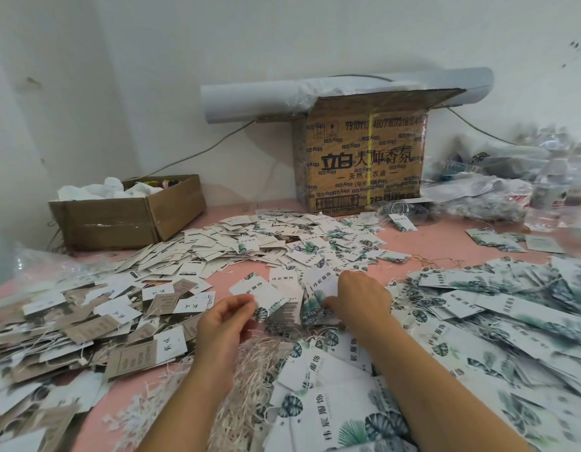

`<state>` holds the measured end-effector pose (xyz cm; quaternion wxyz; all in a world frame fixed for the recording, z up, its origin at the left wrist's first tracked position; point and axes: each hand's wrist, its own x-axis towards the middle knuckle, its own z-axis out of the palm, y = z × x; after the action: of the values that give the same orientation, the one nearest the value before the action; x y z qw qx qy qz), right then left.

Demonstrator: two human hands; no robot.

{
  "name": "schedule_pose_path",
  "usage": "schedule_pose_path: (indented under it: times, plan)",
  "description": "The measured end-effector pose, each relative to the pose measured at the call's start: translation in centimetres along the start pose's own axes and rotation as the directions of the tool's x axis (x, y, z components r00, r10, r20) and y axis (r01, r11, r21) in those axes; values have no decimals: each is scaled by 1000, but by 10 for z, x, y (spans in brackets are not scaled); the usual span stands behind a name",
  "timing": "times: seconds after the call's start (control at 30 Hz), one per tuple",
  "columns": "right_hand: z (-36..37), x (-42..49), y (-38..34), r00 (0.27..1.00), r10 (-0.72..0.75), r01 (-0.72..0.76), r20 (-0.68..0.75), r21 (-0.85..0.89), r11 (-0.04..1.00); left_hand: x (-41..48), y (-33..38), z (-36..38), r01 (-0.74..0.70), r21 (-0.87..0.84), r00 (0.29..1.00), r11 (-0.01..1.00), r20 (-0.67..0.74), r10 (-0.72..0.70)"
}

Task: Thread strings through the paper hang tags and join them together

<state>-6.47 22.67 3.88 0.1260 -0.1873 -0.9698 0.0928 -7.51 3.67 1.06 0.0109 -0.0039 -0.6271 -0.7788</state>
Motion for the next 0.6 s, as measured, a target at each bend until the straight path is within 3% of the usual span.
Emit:
schedule_pose_path:
  times: [0.2,0.37,0.5,0.6]
  plan:
    - [-24,8,1,998,-52,43,26,272,961,-1,3,1,-72,41,997,997,-6,72]
    - [-40,-4,-16,955,-295,196,41,660,725,-1,4,3,-139,41,990,989,3,139]
    - [-37,-10,-22,929,-363,196,75,733,651,-3,7,7,-129,63,989,990,79,124]
    - [-35,-9,-20,918,-376,169,125,735,656,-8,10,10,-164,131,977,978,157,143]
